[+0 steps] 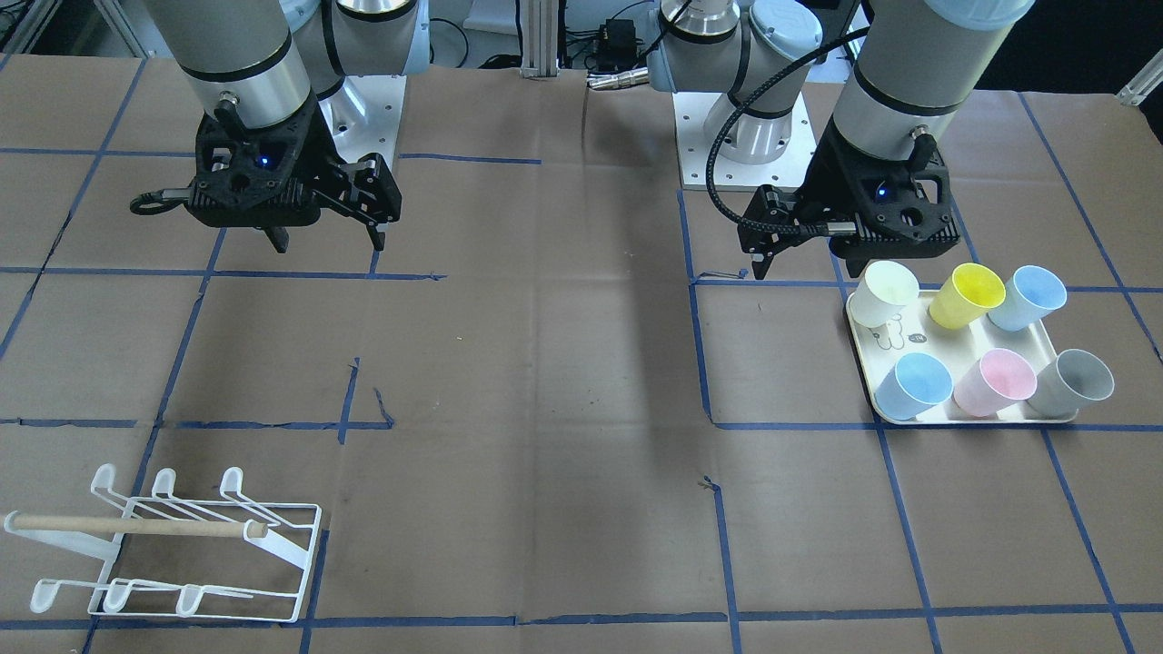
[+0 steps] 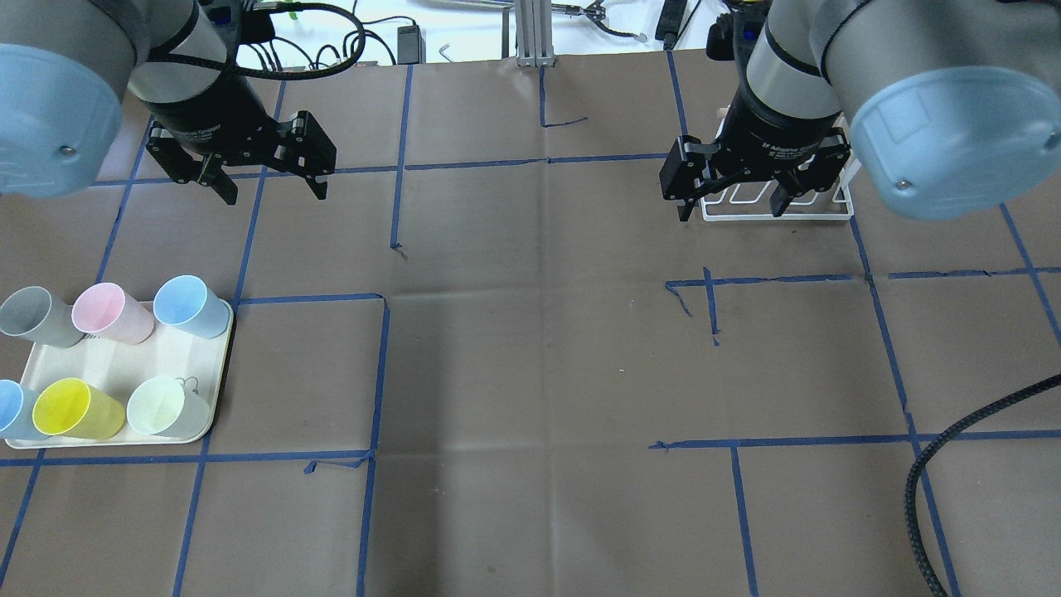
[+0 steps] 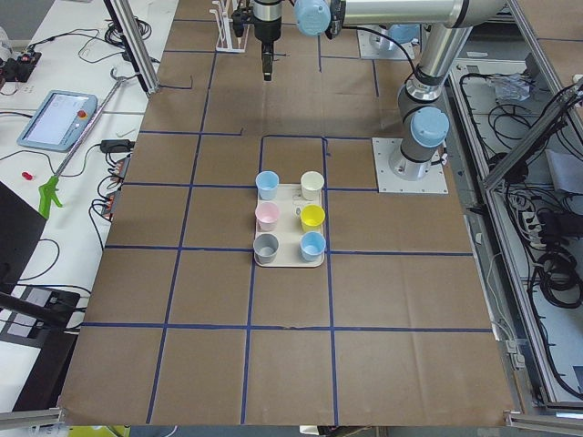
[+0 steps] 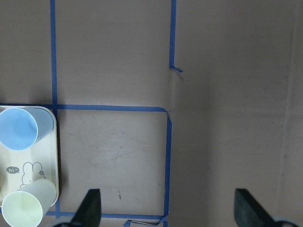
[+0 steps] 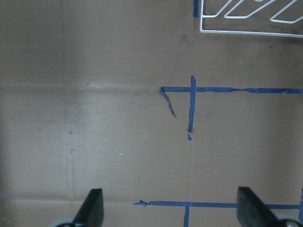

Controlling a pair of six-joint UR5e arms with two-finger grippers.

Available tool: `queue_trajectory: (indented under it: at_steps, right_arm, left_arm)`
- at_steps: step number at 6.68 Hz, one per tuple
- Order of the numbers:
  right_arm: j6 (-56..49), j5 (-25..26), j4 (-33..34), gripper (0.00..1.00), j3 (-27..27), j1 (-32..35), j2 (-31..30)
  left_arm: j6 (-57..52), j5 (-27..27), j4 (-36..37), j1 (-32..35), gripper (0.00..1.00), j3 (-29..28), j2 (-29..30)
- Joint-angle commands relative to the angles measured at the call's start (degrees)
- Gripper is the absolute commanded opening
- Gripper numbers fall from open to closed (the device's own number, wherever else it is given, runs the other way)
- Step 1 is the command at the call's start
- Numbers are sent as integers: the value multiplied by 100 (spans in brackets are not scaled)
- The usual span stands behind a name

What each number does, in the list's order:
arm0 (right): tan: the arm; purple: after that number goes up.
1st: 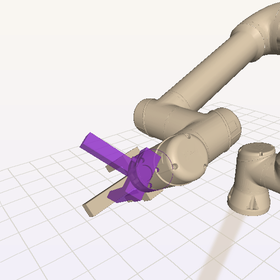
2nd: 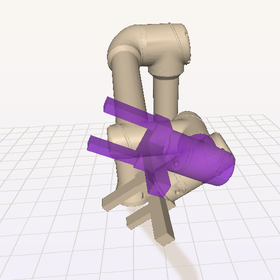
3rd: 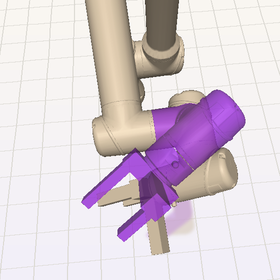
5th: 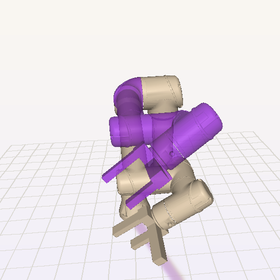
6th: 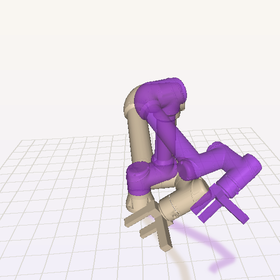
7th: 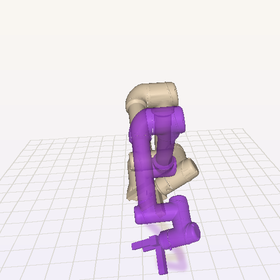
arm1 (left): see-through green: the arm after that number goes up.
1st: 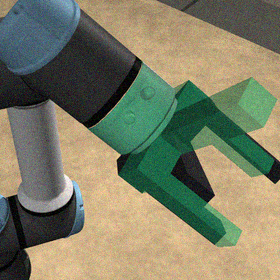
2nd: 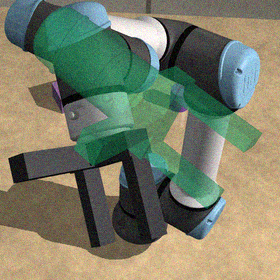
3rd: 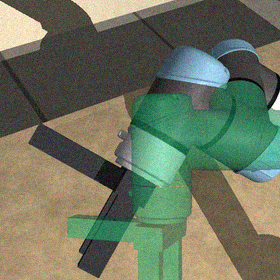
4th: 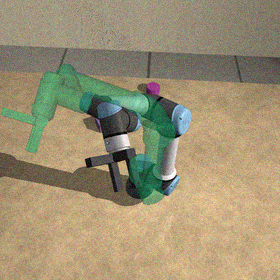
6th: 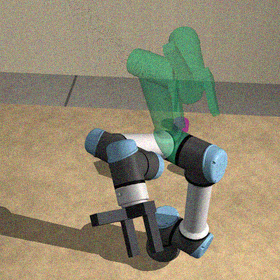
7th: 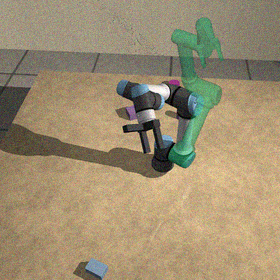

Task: Transfer IKEA cup to right arm and place on rack

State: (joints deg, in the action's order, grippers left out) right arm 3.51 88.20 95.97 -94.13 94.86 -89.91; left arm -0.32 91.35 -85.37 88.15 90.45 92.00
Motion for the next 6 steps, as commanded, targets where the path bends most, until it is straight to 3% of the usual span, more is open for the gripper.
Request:
queue_trajectory:
  at_steps: [1,6]
  right_arm:
    - [0,-4,9,100,0,-3,9]
    - [26,-13,18,100,-9,6,9]
  left_arm:
    - [-335,6,12,-445,100,34,11]
    - [-2638,-12,820,-2151,100,860,20]
